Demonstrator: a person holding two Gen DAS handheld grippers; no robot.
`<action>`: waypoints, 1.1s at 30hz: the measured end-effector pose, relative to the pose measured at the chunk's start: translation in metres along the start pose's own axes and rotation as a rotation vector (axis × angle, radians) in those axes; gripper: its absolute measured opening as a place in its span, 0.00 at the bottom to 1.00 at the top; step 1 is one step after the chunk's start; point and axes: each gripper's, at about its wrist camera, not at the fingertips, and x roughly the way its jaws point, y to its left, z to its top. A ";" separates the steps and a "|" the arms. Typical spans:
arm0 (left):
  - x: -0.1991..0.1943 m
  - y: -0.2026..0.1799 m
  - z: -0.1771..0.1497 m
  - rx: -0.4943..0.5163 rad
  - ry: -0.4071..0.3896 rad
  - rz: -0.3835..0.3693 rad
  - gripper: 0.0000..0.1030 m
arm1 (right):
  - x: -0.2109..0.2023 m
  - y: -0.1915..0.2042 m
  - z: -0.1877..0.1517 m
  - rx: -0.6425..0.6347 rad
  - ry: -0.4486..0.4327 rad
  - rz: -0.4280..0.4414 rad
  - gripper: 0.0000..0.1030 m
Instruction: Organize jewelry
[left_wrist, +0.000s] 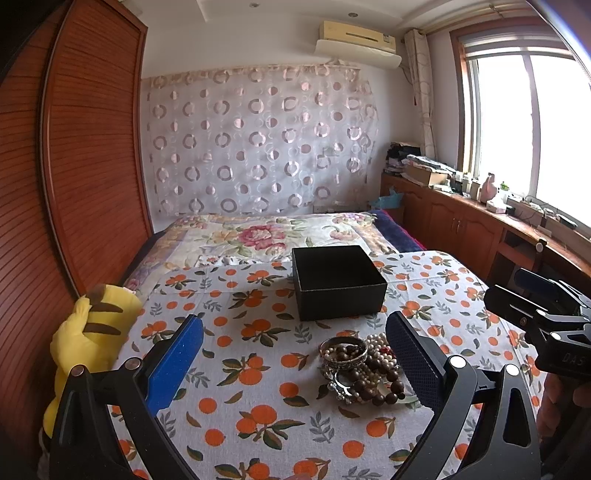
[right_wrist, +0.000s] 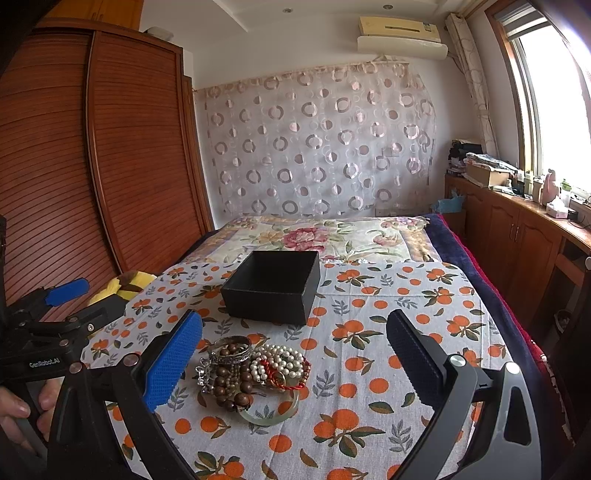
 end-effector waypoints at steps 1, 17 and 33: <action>0.000 0.001 0.000 -0.001 -0.001 -0.001 0.93 | 0.000 0.000 0.000 -0.001 0.000 -0.001 0.98; 0.000 0.002 -0.001 -0.001 -0.004 -0.001 0.93 | 0.000 -0.002 -0.001 0.000 -0.002 0.000 0.98; 0.006 -0.002 -0.005 -0.011 0.019 -0.011 0.93 | 0.002 0.004 0.000 -0.011 0.020 0.026 0.98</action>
